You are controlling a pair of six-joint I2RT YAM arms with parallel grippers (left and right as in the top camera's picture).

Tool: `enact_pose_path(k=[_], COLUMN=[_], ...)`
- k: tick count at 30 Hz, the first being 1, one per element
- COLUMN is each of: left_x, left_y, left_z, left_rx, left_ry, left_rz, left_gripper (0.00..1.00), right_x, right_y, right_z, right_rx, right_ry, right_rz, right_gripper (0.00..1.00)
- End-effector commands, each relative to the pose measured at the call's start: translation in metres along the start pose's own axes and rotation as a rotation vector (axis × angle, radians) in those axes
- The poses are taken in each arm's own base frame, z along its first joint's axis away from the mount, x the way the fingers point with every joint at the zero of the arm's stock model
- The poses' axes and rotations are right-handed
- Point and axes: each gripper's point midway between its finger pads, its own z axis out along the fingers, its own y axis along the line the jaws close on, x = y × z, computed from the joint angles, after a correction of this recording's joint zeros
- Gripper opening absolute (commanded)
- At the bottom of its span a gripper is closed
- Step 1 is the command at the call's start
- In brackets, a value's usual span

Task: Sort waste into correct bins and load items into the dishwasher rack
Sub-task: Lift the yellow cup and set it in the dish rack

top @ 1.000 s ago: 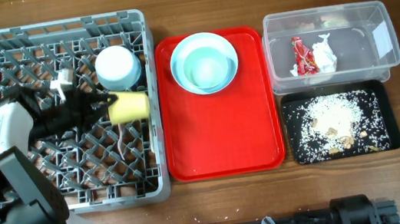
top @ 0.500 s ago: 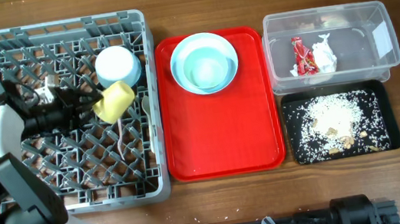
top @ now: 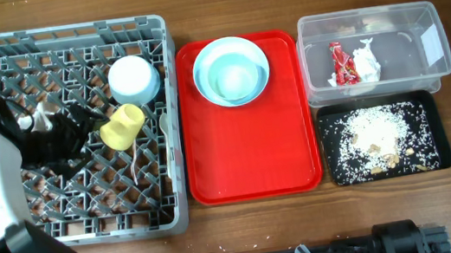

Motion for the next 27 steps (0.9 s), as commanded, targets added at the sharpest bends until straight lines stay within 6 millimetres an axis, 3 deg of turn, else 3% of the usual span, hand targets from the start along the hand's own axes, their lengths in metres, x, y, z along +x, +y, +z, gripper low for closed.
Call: enact_pose_path(k=[1, 5, 10, 14, 18, 23, 27], left_x=[-0.010, 0.006, 0.037, 0.056, 0.073, 0.081, 0.069], left_y=[0.018, -0.010, -0.046, -0.062, -0.076, -0.071, -0.098], left_z=[-0.039, -0.071, -0.079, -0.088, -0.077, -0.063, -0.050], left_rx=[-0.186, -0.159, -0.109, -0.111, -0.094, -0.184, -0.132], left_ry=[-0.226, -0.357, -0.390, -0.446, -0.403, -0.421, -0.446], left_rz=[-0.022, 0.078, 0.232, 0.293, 0.364, 0.315, 0.372], left_gripper=[1.00, 1.00, 1.00, 1.00, 1.00, 1.00, 0.98], right_x=[-0.001, -0.001, -0.001, -0.001, -0.001, -0.001, -0.001], right_y=[0.002, 0.002, 0.002, 0.002, 0.002, 0.002, 0.002], right_z=[0.000, 0.000, 0.000, 0.000, 0.000, 0.000, 0.000], right_rx=[-0.005, -0.005, -0.005, -0.005, -0.005, -0.005, -0.005], right_ry=[-0.013, -0.013, -0.013, -0.013, -0.013, -0.013, -0.013], right_rz=[0.007, 0.006, 0.006, 0.007, 0.007, 0.007, 0.006], right_gripper=[1.00, 1.00, 1.00, 1.00, 1.00, 1.00, 1.00])
